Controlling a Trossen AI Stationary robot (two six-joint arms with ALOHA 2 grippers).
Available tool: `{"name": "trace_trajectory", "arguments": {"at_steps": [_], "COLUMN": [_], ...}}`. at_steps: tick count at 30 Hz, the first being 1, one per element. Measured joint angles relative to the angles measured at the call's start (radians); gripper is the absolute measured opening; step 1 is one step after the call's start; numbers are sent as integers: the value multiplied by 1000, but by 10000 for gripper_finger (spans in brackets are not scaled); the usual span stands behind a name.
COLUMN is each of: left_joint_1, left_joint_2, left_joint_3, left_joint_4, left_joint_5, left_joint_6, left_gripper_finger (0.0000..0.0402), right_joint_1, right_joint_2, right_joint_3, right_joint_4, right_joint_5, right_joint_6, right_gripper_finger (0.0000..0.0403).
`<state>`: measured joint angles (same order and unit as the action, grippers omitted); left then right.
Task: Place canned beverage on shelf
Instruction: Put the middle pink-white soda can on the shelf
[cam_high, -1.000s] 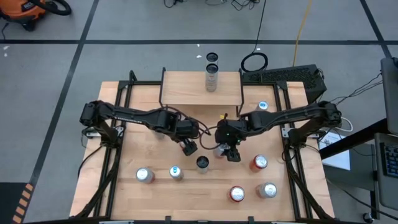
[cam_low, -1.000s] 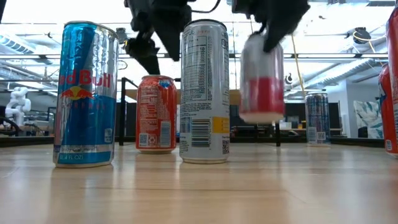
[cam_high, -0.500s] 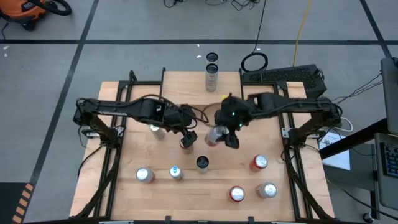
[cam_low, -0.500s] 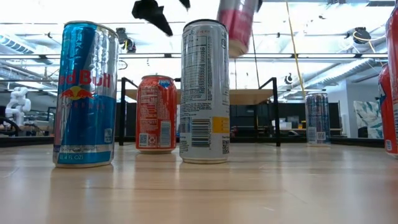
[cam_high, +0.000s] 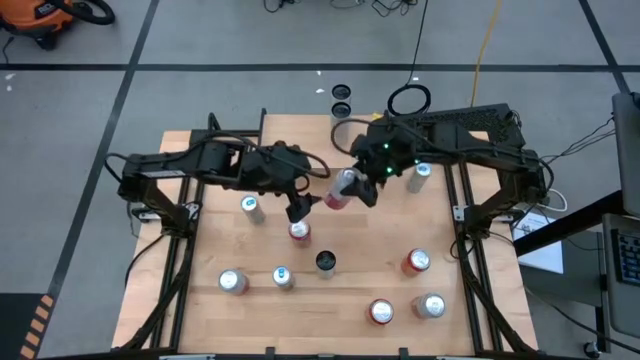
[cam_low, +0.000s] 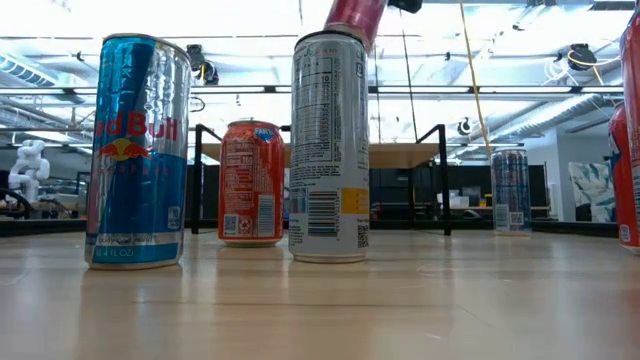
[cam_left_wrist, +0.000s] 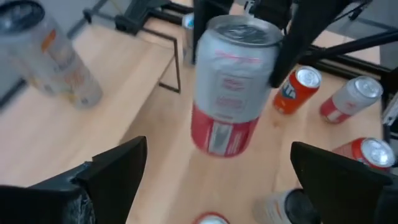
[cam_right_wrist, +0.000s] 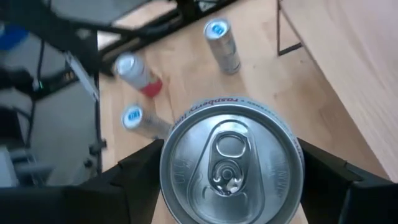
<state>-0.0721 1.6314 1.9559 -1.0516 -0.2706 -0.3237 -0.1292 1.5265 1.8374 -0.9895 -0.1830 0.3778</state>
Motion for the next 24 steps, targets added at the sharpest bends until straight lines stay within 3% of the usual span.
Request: {"name": "trace_trajectory", "arguments": {"at_steps": [7, 24], "left_joint_1": [1, 66], "left_joint_2": [9, 70], "left_joint_3": [-2, -15], "left_joint_4": [35, 79], "left_joint_5": [-6, -11], "left_joint_6": [69, 119], "left_gripper_finger": [399, 398], "right_joint_1": [-22, -22], "right_joint_2": [0, 0], "right_joint_3": [0, 0], "right_joint_4": [111, 239], "right_joint_5": [3, 30], "right_joint_6": [177, 423], "right_gripper_finger": [271, 271]}}
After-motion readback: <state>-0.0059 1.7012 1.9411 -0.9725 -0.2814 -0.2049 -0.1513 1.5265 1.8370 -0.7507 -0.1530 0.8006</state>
